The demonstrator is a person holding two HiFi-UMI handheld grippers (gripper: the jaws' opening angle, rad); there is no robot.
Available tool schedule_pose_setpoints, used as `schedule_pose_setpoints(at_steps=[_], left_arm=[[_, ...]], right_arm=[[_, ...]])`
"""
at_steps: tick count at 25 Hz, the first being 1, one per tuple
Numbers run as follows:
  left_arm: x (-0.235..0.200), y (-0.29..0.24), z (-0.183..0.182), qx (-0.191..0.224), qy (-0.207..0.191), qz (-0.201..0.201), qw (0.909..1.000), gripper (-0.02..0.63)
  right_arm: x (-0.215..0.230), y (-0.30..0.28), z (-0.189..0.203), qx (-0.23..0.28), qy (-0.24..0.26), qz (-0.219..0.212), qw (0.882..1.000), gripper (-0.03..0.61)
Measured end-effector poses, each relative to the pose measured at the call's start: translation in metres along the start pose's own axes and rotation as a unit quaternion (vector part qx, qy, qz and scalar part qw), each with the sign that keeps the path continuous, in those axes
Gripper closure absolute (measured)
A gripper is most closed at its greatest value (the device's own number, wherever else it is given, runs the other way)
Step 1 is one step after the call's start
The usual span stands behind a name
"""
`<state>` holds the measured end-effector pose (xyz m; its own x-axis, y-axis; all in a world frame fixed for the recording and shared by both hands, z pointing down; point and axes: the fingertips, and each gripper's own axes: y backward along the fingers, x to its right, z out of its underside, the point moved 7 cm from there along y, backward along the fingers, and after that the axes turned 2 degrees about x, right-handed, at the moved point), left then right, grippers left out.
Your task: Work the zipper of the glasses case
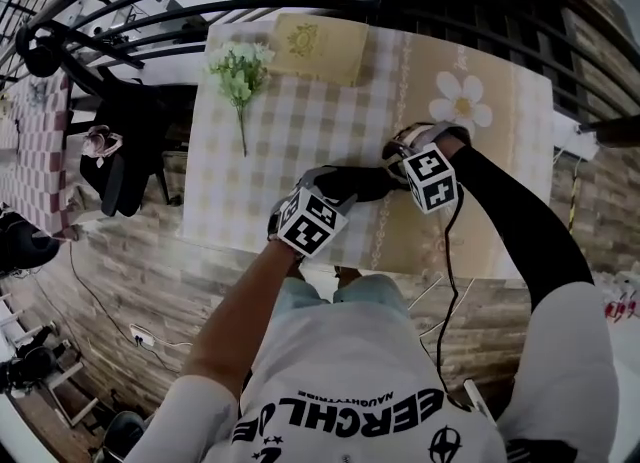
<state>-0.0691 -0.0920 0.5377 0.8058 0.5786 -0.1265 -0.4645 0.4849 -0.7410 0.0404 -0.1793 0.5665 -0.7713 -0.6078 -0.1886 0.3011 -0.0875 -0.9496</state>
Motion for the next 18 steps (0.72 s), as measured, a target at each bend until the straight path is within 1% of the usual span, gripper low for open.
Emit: schedule_pose_setpoints(at_steps=[2, 3, 4, 7, 12, 14, 15, 17, 18], left_arm=[[-0.001, 0.000, -0.001, -0.003, 0.003, 0.005, 1.0000, 0.288], [-0.001, 0.000, -0.001, -0.006, 0.002, 0.007, 1.0000, 0.290], [0.000, 0.000, 0.000, -0.009, 0.000, 0.008, 0.9999, 0.290], [0.002, 0.001, 0.000, -0.015, -0.010, 0.010, 0.9998, 0.295], [0.001, 0.001, -0.001, -0.014, -0.007, 0.015, 0.9998, 0.299], [0.001, 0.001, -0.001, -0.016, -0.008, 0.016, 0.9997, 0.299], [0.000, 0.000, -0.001, -0.016, -0.007, 0.016, 0.9997, 0.299], [-0.001, -0.001, -0.001, -0.016, -0.006, 0.018, 0.9997, 0.298], [-0.001, -0.001, -0.001, -0.017, -0.008, 0.021, 0.9996, 0.298]], right_arm=[[0.005, -0.002, -0.002, -0.005, 0.029, -0.010, 1.000, 0.477], [0.006, -0.004, -0.004, -0.011, 0.049, -0.017, 0.999, 0.491], [0.006, -0.005, -0.005, -0.014, 0.069, -0.024, 0.997, 0.491], [0.006, -0.009, -0.012, -0.015, 0.114, -0.048, 0.992, 0.472], [0.006, -0.014, -0.018, -0.021, 0.176, -0.084, 0.981, 0.459], [0.005, -0.016, -0.020, -0.024, 0.212, -0.095, 0.972, 0.460], [0.004, -0.017, -0.021, -0.026, 0.240, -0.097, 0.966, 0.460], [0.000, -0.020, -0.024, -0.031, 0.302, -0.090, 0.948, 0.462], [-0.002, -0.020, -0.025, -0.030, 0.323, -0.086, 0.942, 0.462]])
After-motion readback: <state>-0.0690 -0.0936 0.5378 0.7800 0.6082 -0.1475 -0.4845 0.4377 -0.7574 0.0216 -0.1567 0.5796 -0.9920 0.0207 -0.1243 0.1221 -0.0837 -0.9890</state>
